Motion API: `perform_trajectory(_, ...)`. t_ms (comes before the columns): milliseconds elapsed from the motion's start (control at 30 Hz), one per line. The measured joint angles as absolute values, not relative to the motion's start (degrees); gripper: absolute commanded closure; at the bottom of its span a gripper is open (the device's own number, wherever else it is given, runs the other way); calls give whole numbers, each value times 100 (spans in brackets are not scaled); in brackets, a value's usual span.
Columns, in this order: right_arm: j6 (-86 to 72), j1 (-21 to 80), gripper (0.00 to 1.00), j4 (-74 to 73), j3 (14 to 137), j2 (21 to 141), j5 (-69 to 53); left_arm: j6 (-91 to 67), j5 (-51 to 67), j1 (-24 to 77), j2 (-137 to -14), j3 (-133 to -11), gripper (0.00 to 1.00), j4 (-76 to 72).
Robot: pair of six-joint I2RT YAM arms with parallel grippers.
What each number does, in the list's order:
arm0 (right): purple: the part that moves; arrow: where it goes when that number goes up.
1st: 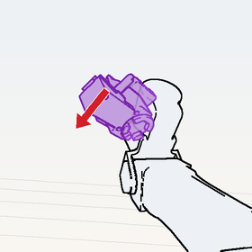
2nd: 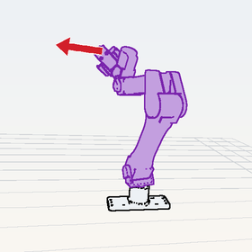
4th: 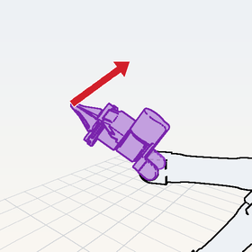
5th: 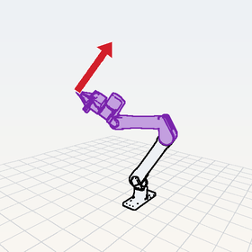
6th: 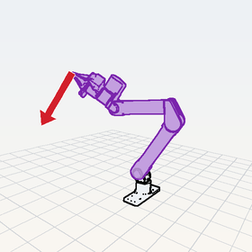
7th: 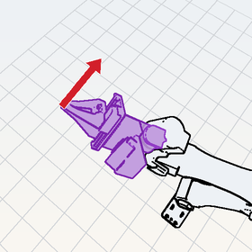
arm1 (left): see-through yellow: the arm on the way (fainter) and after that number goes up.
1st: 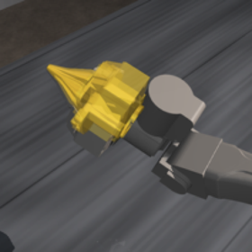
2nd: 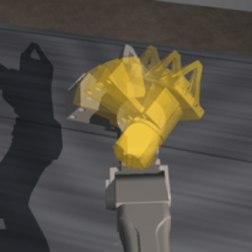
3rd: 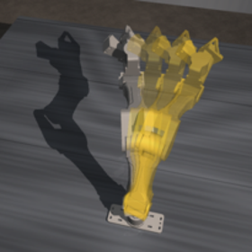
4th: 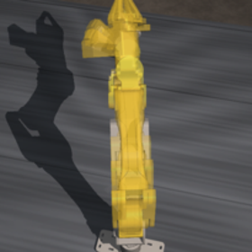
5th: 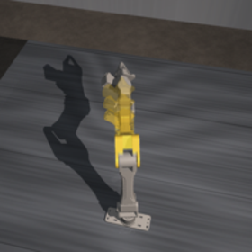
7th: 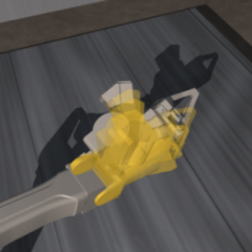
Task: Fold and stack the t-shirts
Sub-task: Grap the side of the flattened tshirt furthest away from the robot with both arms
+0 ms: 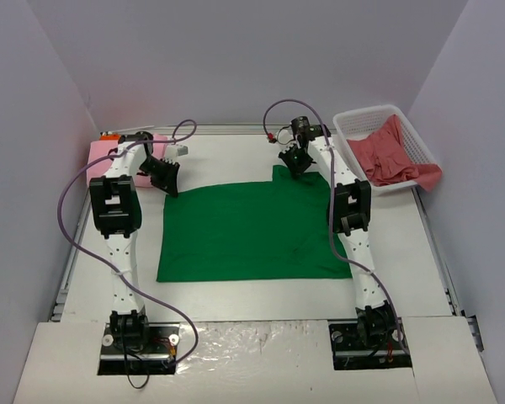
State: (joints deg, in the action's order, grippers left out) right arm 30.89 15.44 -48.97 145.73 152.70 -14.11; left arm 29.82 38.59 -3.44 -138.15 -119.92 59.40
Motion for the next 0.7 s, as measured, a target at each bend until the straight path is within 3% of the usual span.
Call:
perform_trajectory(433,3004,1538,100,-4770,14573,15255,-1140,2978,3798,-281,-13782,-11974,98,5942)
perform_trajectory(700,3024,1538,100,-4744,13701,14457,-1048,2998,3498,-95,-13430,-11598,98,5846)
